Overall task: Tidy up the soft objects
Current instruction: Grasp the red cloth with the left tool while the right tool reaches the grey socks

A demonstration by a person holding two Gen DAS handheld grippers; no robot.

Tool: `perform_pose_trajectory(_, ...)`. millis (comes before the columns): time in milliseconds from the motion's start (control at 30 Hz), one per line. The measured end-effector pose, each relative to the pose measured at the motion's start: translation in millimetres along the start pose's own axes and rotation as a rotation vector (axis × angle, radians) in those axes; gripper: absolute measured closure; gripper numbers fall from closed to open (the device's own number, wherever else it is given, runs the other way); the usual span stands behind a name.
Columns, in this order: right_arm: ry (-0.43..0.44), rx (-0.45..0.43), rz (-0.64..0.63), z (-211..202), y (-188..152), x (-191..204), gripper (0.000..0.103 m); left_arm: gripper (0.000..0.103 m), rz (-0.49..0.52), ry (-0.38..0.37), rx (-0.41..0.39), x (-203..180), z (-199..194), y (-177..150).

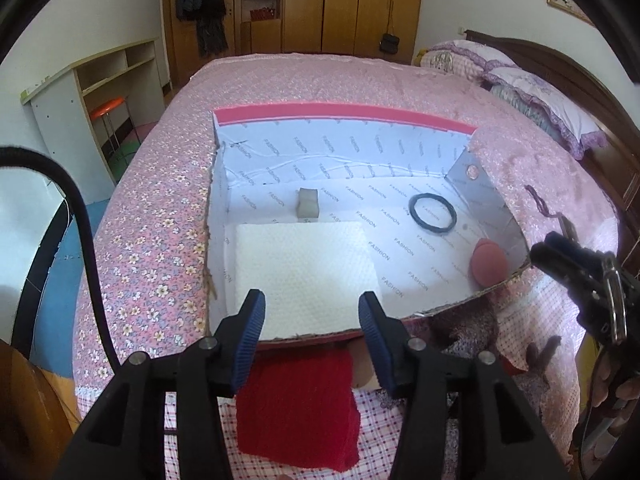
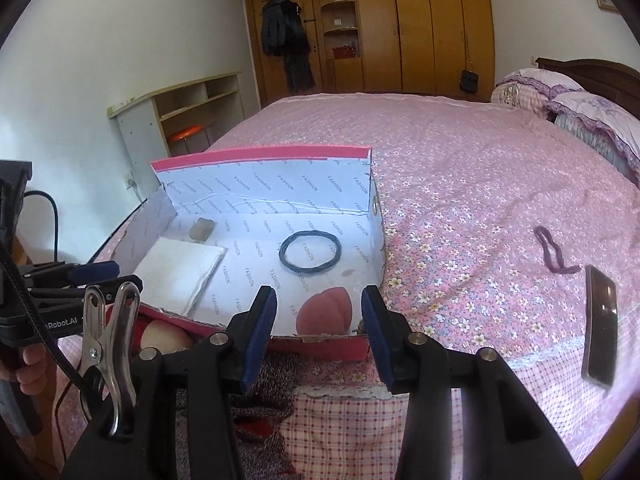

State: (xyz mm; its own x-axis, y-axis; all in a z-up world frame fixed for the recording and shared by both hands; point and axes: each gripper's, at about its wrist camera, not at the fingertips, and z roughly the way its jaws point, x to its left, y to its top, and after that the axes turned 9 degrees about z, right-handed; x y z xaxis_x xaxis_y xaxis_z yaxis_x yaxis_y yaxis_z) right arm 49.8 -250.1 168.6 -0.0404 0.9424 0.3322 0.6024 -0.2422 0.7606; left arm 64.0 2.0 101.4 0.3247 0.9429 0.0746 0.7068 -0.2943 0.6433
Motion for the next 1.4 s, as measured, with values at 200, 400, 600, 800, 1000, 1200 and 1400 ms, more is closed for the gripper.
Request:
perform_pose_trajectory(200, 0.006, -0.01, 0.05, -13.5, -3.7, -10.6, 0.058, 0.05, -0.008, -0.009, -0.036, -1.2, -16.1, -10.1)
perform_pose_trajectory(400, 0.002, 0.012, 0.067, -18.4, -13.2, -15.4, 0.058, 0.042, 0.008, -0.001, -0.087, -5.2, -31.3, -24.0)
perform_pose_trajectory(600, 0.026, 0.033, 0.061, -21.3, -23.5, -8.1, 0.058, 0.042, 0.019, -0.005, -0.085, -6.4, -36.4, -36.6)
perform_pose_trajectory(800, 0.038, 0.04, 0.027, -29.4, -31.6, 3.6, 0.058, 0.042, 0.024, -0.023, -0.061, -6.3, -33.0, -49.8)
perform_pose_trajectory(1000, 0.04, 0.057, -0.002, -33.4, -41.3, 11.5, 0.058, 0.042, 0.003, -0.022, -0.031, -1.8, -24.2, -61.8)
perform_pose_trajectory(1200, 0.043, 0.067, 0.0, -34.2, -45.2, 14.1, 0.058, 0.037, -0.01, -0.049, 0.004, -1.6, -9.8, -69.3)
perform_pose_trajectory(1400, 0.047, 0.07, -0.014, -35.3, -47.3, 16.9, 0.058, 0.037, 0.05, 0.013, 0.046, -11.7, 5.2, -73.5)
